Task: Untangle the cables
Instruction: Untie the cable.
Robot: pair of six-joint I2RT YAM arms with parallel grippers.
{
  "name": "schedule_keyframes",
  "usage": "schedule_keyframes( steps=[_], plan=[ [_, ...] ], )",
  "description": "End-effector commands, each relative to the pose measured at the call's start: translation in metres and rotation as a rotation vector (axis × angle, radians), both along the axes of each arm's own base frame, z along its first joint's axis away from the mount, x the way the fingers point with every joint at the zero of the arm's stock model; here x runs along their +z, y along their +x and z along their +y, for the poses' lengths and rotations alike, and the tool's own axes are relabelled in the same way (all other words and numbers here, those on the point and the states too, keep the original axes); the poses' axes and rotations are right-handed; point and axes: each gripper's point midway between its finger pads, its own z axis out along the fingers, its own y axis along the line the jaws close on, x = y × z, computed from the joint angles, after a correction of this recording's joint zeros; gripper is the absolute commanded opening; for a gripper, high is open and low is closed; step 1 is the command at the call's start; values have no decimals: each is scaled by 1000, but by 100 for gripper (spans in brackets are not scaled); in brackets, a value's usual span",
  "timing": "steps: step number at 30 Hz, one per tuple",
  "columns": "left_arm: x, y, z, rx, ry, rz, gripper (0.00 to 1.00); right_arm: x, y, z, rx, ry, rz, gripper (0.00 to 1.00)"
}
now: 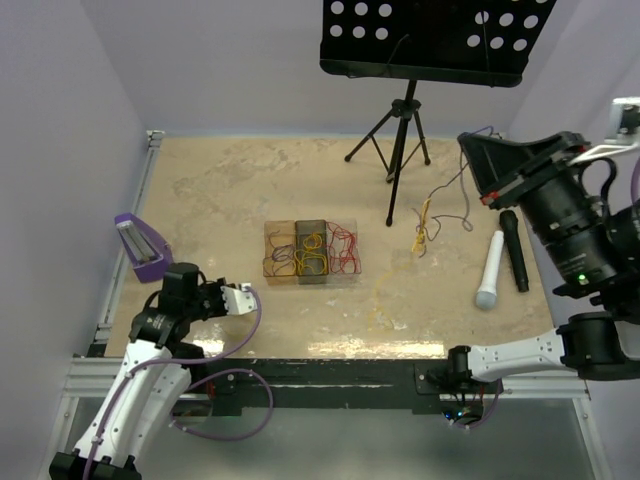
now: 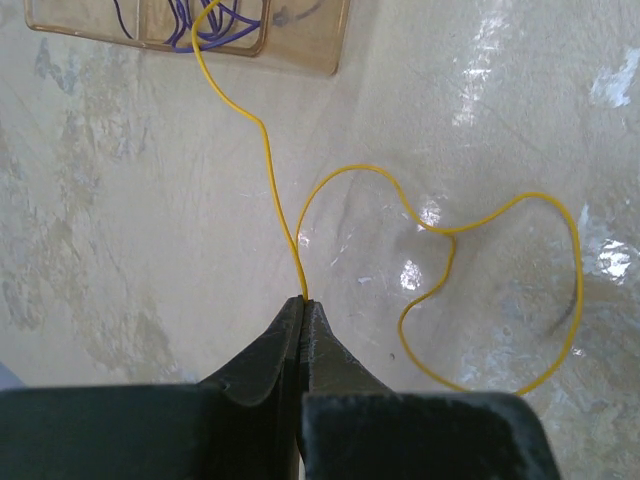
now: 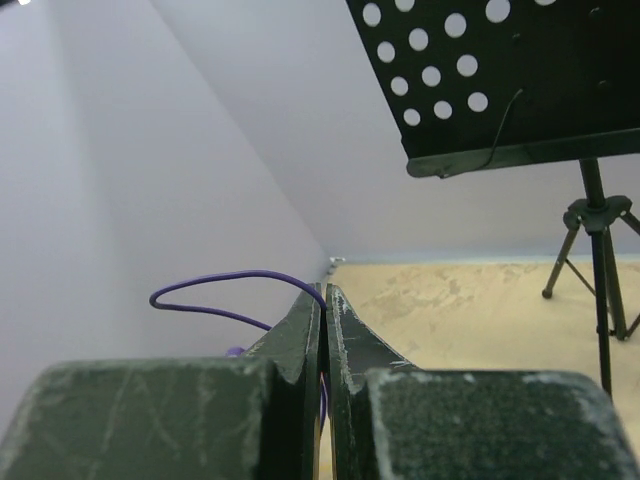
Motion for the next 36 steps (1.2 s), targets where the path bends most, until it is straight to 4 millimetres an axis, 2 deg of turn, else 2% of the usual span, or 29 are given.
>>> schedule_keyframes(
  steps=[1, 3, 4, 7, 9, 10, 11, 12, 14, 17, 19, 24, 29, 31, 34, 36],
  plan=[
    [3, 5, 6, -27, 60, -31, 0, 22, -3, -15, 6, 96, -32, 0],
    [12, 5, 0, -30, 20, -36, 0, 23, -8, 0, 68, 88, -46, 0],
    [23, 7, -6, -22, -27, -41, 2, 20, -8, 8, 82, 70, -39, 0],
    [63, 10, -27, -23, -174, -24, 49, 2, -10, 43, 136, 4, -19, 0],
    [94, 9, -42, -34, -280, 1, 72, -9, -12, 61, 165, -25, -9, 0],
    [109, 6, -51, -57, -330, 15, 86, -16, -12, 71, 177, -42, -2, 0],
    [127, 4, -59, -80, -382, 17, 94, -19, -12, 77, 186, -48, 1, 0],
    [150, 3, -66, -105, -425, 2, 96, -24, -13, 85, 196, -56, 6, 0],
    [178, -4, -79, -161, -509, 14, 99, -31, -13, 98, 211, -65, 8, 0],
    [206, -15, -94, -233, -604, 43, 100, -36, -14, 114, 235, -64, 4, 0],
    [217, -20, -102, -265, -668, 63, 100, -36, -15, 123, 254, -58, -3, 0],
    [223, -26, -119, -332, -823, 125, 100, -30, -22, 148, 325, -27, -29, 0],
    [211, -46, -130, -456, -881, 275, 100, -22, -28, 171, 378, -5, -48, 0],
    [211, -47, -132, -465, -894, 287, 100, -18, -30, 178, 397, 5, -57, 0],
    [222, -44, -133, -455, -926, 273, 100, -18, -33, 188, 428, 9, -62, 0],
    [240, -47, -134, -473, -951, 247, 100, -21, -36, 196, 447, 3, -61, 0]
  ],
)
